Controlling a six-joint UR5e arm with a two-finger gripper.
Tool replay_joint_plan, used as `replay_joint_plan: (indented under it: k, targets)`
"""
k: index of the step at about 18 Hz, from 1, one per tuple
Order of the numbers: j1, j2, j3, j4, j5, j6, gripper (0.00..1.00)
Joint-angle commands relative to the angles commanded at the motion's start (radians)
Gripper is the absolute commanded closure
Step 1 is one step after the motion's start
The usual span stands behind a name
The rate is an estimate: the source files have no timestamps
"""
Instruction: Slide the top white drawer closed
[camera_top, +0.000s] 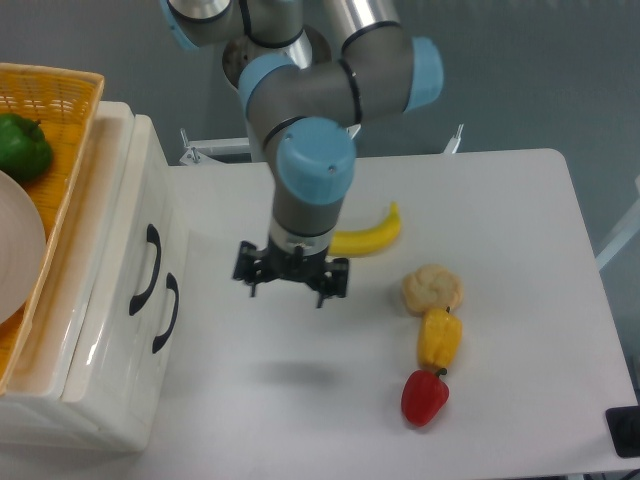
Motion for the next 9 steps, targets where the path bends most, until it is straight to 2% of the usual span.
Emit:
replay_joint_plan:
  k: [4,7,9]
  targets:
    - [0.046,0.011,0.002,0.0,0.019,0.066,0.0]
    - [0.087,0.015,0.002,-0.027,0.02,0.134,0.0]
    - [0.126,0.05,0.002,-0.049,0.019,0.201,0.0]
